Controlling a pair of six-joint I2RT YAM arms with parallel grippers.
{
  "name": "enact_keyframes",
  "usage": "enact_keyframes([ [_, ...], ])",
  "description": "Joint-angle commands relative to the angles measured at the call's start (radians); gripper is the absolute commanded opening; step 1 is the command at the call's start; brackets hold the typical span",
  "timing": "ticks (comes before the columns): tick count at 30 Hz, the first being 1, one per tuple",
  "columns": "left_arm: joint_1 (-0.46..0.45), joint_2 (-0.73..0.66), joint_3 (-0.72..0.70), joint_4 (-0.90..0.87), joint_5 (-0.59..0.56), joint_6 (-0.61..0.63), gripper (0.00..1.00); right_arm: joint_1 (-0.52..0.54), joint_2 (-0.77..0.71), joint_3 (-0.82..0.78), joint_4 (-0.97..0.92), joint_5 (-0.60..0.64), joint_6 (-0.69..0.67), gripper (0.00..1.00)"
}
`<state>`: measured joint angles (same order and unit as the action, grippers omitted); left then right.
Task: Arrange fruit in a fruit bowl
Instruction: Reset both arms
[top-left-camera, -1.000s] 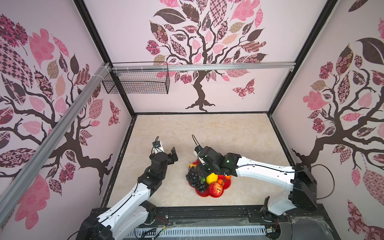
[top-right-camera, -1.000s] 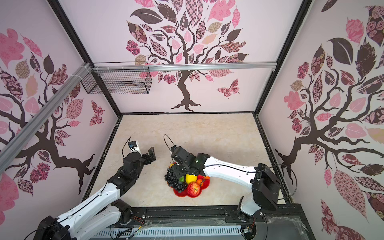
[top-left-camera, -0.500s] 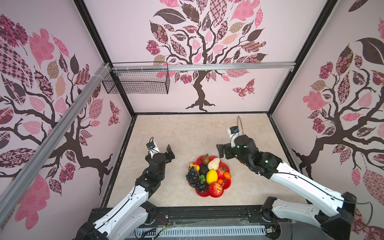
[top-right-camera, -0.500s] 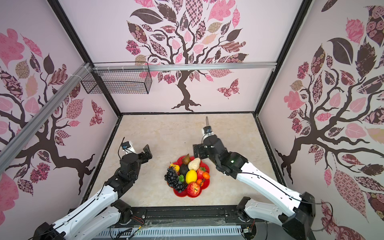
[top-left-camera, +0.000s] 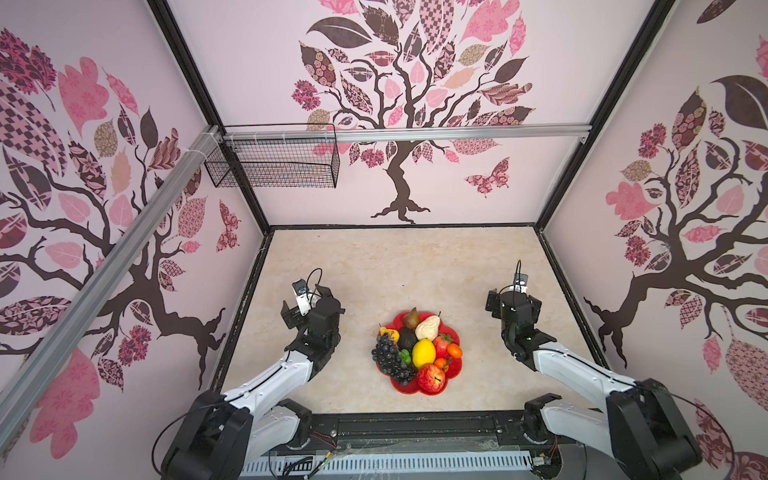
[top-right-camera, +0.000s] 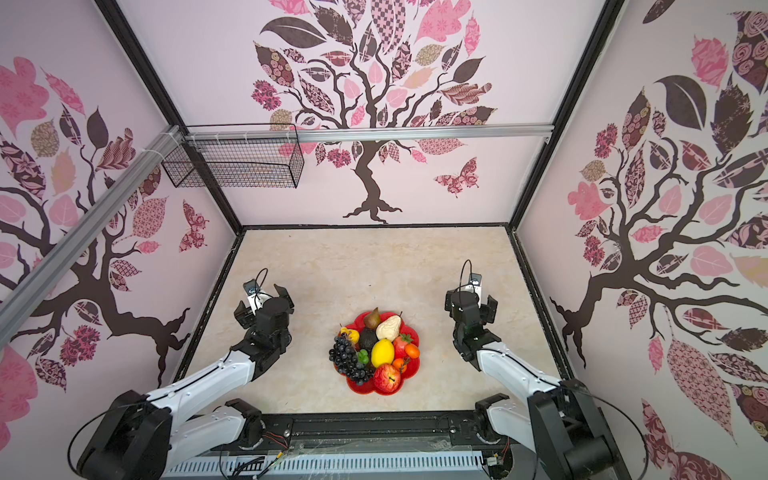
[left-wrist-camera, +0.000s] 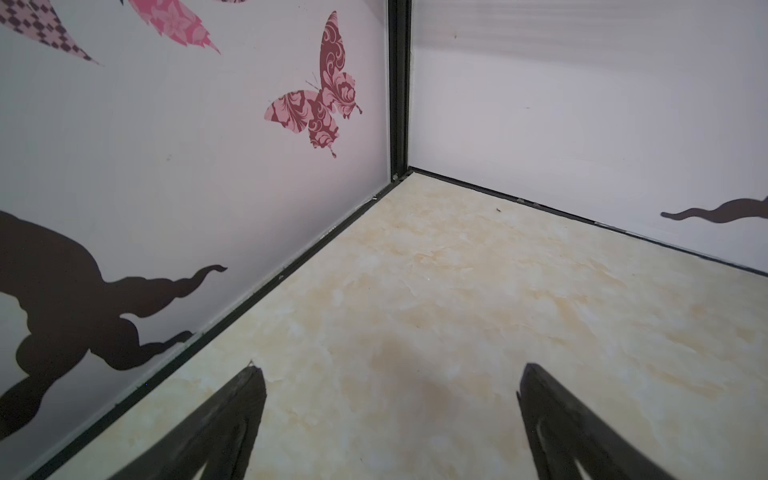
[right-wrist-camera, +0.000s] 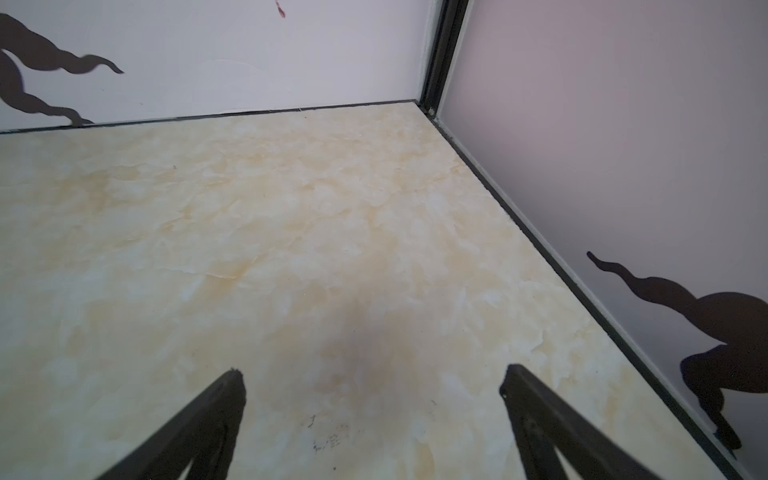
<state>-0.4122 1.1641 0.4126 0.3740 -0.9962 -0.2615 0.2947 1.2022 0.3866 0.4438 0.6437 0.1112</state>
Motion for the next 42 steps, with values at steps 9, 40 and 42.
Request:
enact_keyframes([
  [9,0.198,0.250,-0.049,0.431,0.247,0.246,0.98,-0.085,0.196,-0.102,0.555,-0.217,-0.161,1.00],
  [40,0.406,0.391,-0.036,0.506,0.734,0.189,0.98,-0.232,0.362,-0.108,0.736,-0.421,-0.059,1.00],
  [42,0.406,0.390,-0.037,0.508,0.734,0.189,0.98,-0.232,0.362,-0.107,0.736,-0.421,-0.058,1.00],
])
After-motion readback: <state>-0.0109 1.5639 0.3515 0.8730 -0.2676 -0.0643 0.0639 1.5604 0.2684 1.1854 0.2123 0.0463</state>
